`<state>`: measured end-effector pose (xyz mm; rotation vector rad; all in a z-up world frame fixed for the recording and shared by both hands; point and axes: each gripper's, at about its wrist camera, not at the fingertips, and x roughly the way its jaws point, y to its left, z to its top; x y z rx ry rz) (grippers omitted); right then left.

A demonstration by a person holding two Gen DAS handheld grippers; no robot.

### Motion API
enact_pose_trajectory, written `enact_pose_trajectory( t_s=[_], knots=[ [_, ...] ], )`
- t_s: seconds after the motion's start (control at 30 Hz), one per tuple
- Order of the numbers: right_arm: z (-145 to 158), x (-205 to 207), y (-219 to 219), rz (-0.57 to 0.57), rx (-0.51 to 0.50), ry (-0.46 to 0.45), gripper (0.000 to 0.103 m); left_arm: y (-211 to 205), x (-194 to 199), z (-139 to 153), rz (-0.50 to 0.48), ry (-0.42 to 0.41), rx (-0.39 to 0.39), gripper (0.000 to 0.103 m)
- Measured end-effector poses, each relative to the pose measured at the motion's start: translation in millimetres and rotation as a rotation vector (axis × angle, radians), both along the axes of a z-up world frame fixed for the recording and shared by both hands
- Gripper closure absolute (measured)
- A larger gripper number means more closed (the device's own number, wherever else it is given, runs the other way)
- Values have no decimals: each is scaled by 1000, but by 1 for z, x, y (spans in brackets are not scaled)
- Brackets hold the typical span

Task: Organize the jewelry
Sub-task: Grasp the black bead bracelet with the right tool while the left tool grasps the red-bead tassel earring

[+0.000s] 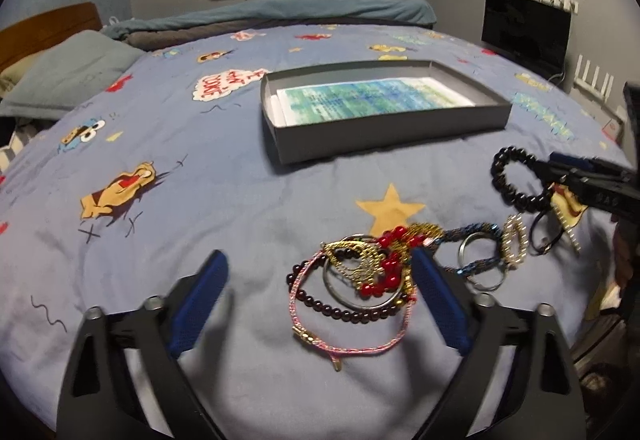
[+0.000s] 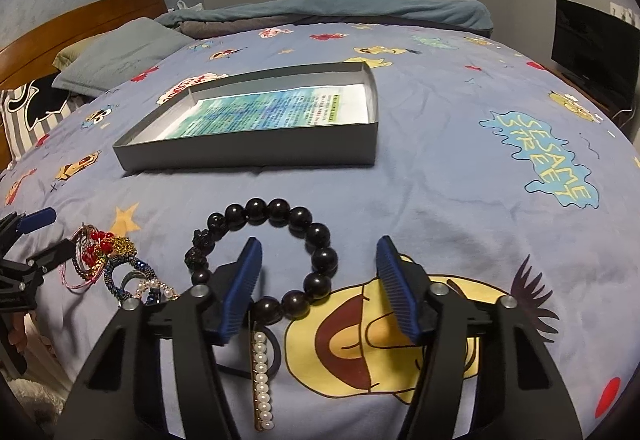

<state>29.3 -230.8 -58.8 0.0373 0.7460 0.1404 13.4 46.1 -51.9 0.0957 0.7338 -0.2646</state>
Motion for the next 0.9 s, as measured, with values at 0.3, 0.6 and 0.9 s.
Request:
enact_pose_trajectory(
  t_s=[0.3,0.6,0.9],
  knots=[
    [-2,1,4,16,8,6,50,-8,2,1,-64,59,-59,47],
    [-8,7,6,18,11,24,58,-16,13,-11,-52,110,-49,56],
    [-10,16,3,27,27,36,69,-23,19,-12,-41,95,6,68]
  ],
)
